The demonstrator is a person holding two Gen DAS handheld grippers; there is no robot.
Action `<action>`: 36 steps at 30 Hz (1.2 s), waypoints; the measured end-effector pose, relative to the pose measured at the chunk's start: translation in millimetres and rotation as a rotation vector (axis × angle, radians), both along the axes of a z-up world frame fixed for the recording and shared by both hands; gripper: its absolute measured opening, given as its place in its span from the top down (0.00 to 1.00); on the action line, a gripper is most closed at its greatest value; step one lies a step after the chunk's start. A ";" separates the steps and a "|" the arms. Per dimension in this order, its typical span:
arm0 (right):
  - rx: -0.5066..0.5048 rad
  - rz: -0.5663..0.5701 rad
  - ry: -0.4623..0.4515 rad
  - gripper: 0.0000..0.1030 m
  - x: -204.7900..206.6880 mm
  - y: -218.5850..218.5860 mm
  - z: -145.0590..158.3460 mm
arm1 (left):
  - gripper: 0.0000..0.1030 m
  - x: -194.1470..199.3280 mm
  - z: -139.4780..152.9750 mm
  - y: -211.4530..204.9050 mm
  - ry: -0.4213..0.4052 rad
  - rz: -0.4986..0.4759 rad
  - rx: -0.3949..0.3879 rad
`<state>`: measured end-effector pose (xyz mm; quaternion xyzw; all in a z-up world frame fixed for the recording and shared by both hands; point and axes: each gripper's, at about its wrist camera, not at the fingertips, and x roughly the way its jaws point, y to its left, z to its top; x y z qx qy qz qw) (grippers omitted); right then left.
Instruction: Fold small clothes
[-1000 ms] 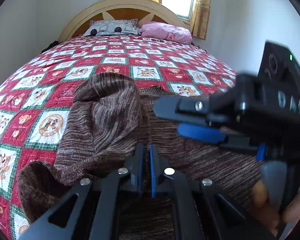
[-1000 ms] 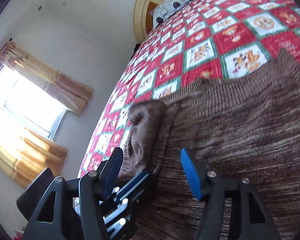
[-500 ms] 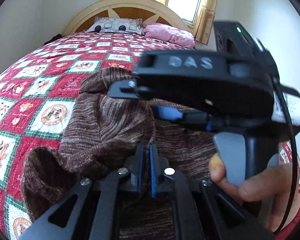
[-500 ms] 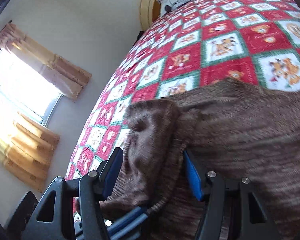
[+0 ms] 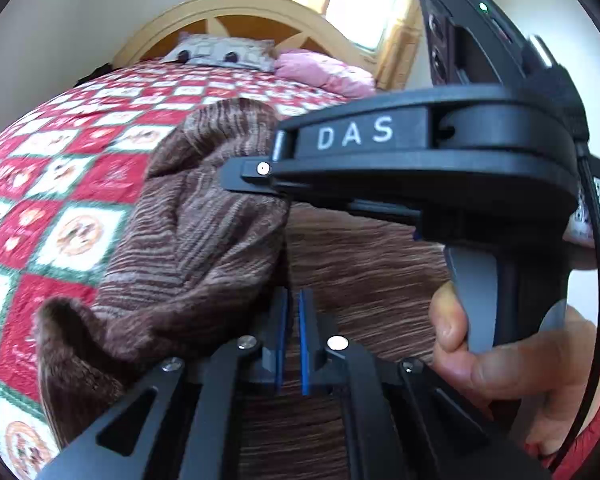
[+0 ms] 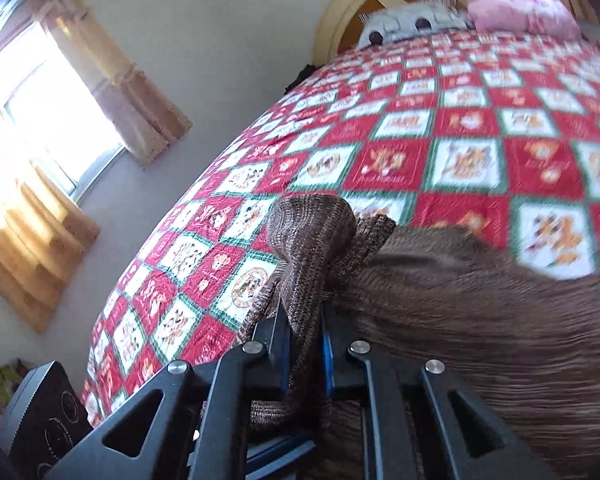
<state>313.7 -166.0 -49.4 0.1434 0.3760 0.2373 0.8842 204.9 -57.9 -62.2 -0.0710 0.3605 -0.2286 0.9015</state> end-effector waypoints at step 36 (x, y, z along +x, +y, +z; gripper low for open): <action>0.213 -0.196 0.061 0.49 -73.8 -124.4 -30.1 | 0.85 -39.9 24.3 83.6 0.016 -0.019 -0.014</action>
